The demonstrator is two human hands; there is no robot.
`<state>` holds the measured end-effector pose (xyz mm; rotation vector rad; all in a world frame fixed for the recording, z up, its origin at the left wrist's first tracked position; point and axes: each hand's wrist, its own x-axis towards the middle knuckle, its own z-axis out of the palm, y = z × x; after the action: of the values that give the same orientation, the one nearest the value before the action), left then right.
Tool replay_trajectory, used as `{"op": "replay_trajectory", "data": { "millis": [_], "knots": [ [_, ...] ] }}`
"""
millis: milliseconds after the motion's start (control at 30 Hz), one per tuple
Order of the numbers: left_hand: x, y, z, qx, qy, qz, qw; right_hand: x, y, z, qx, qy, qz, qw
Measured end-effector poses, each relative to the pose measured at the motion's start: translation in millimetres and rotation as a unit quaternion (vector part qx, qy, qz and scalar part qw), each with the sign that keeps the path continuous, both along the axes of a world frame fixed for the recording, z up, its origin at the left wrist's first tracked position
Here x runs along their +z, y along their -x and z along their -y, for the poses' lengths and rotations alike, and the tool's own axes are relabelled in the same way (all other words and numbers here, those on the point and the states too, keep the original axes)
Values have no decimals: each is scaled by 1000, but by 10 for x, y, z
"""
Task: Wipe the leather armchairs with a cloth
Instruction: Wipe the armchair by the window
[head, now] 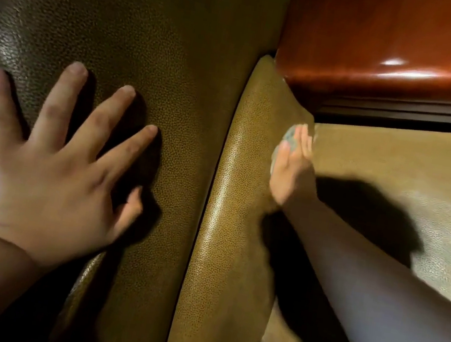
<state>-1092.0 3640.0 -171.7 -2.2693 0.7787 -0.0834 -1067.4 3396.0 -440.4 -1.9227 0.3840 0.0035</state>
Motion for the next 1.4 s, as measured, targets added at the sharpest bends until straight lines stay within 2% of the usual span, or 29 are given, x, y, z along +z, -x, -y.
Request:
{"op": "replay_trajectory", "data": {
  "millis": [67, 133, 200, 300, 367, 400, 500, 600, 700, 800, 900, 933, 1000, 1067, 1100, 1167, 1300, 1333, 1400],
  "knots": [
    [-66, -37, -50, 9, 14, 6, 1000, -24, -574, 195, -20, 7, -50, 999],
    [-92, -26, -42, 24, 25, 3, 999, 76, -648, 135, -37, 21, -56, 998],
    [-68, -13, 9, 34, 26, -6, 999, 327, -235, -227, -45, 40, -3, 998],
    [-25, 29, 89, 23, 4, -4, 1000, 612, 730, -806, 97, 150, 123, 976],
    [-2, 70, 128, 18, 17, 9, 1000, 595, 862, -764, 153, 142, 164, 964],
    [-3, 96, 147, 16, 29, 21, 999, 553, 712, -651, 149, 135, 179, 963],
    [-7, 78, 164, 10, 30, 29, 999, 538, 94, -309, 81, 123, 132, 980],
    [2, 93, 168, 11, 18, 39, 999, 628, 50, -431, 18, 100, 68, 992],
    [38, 168, 253, 17, 6, 69, 997, 674, 990, -838, 40, 140, 131, 981],
    [77, 184, 331, 25, 0, 56, 998, 575, 2342, -1059, 208, 179, 169, 946],
    [79, 210, 355, 29, 1, 58, 998, 372, 2664, -955, 277, 209, 211, 914],
    [71, 220, 355, 33, 0, 57, 998, 365, 2548, -932, 275, 206, 228, 911],
    [63, 193, 333, 42, -4, 50, 998, 435, 2182, -951, 192, 135, 215, 948],
    [63, 168, 323, 48, -11, 49, 998, 549, 1936, -1029, 55, 44, 122, 990],
    [57, 182, 318, 45, -4, 58, 997, 579, 1966, -1089, 39, 38, 90, 994],
    [72, 243, 320, 34, 6, 88, 995, 589, 2353, -1261, 118, 103, 109, 982],
    [89, 352, 482, 50, -9, 86, 995, 563, 3399, -1356, 286, 245, 161, 912],
    [80, 379, 523, 66, -14, 85, 994, 543, 3466, -1329, 301, 265, 169, 900],
    [-5, 455, 641, 92, -36, 93, 991, 506, 3294, -1247, 301, 236, 175, 907]
  ]
}}
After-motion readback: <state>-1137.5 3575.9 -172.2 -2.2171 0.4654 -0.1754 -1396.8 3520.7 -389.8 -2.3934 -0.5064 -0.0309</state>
